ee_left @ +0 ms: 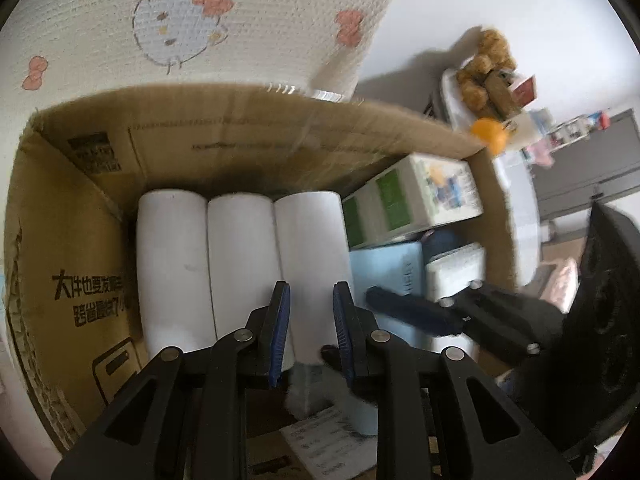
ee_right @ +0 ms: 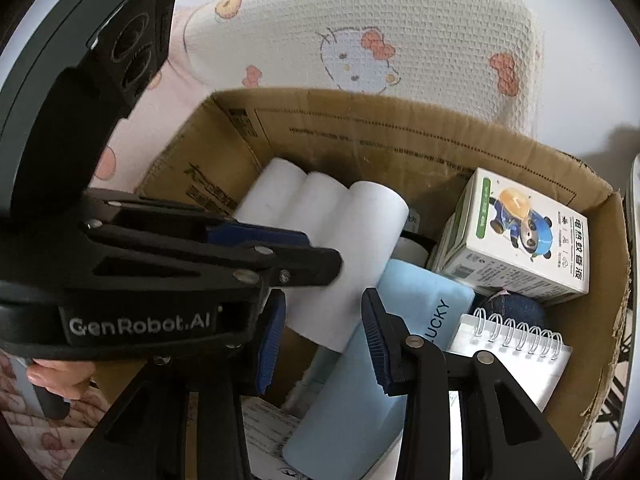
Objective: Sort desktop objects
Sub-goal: 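Lower the roll into the box beside the other rolls and open the left tool, then withdraw the left tool from the box back toward the bed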
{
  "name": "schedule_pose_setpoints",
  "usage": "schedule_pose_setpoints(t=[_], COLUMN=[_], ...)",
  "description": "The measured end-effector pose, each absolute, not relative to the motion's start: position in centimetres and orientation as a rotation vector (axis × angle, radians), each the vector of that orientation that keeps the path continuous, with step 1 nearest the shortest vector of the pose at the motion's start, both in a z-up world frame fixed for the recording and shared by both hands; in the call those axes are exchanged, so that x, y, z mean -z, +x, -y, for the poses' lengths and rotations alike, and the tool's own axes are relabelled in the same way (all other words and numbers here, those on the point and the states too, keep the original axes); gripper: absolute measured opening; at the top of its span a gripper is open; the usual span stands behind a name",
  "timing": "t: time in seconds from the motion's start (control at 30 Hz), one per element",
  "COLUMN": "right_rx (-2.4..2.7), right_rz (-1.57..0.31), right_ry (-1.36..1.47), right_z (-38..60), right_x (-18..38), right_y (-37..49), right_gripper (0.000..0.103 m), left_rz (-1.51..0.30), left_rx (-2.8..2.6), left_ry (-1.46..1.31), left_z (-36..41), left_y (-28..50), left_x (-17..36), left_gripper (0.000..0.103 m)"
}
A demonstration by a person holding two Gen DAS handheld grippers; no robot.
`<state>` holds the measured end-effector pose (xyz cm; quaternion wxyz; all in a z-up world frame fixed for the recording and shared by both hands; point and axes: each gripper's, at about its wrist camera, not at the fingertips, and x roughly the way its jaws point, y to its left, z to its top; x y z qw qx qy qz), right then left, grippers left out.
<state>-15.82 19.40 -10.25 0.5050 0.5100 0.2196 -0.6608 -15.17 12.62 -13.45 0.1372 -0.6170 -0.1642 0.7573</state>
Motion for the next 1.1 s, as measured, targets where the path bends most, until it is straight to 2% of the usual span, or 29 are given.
schedule_pose_setpoints(t=[0.1,0.33,0.5,0.63,0.7,0.93,1.1], right_rx=[1.599,1.618,1.64,1.653,1.671,1.682,1.688], right_rz=[-0.547,-0.599,-0.587,-0.565,-0.559,-0.575,-0.617], right_ry=[1.223,1.202,1.181,1.161,1.159,1.127,1.098], right_z=[-19.3,-18.9,-19.5,-19.8,-19.7,-19.6,-18.9], right_x=[10.5,10.4,9.3,8.2,8.0,6.8,5.8], right_y=[-15.7,-15.5,-15.2,-14.9,-14.8,-13.3,-12.0], right_gripper=[0.036,0.036,0.036,0.036,0.036,0.037,0.037], left_rz=[0.495,0.411,0.295,0.228,0.225,0.197,0.106], left_rx=[-2.186,-2.249,-2.386,-2.468,-2.491,-2.537,-2.627], left_ry=[-1.767,-1.725,-1.57,-1.437,-1.398,-1.331,-1.241], left_z=[-12.7,-13.0,-12.4,-11.9,-11.4,-9.7,-8.8], left_y=[-15.1,-14.8,-13.6,-12.6,-12.1,-10.3,-8.5], left_x=[13.6,12.4,9.5,7.4,6.8,5.5,4.6], left_gripper=[0.02,0.021,0.037,0.046,0.057,0.058,0.058])
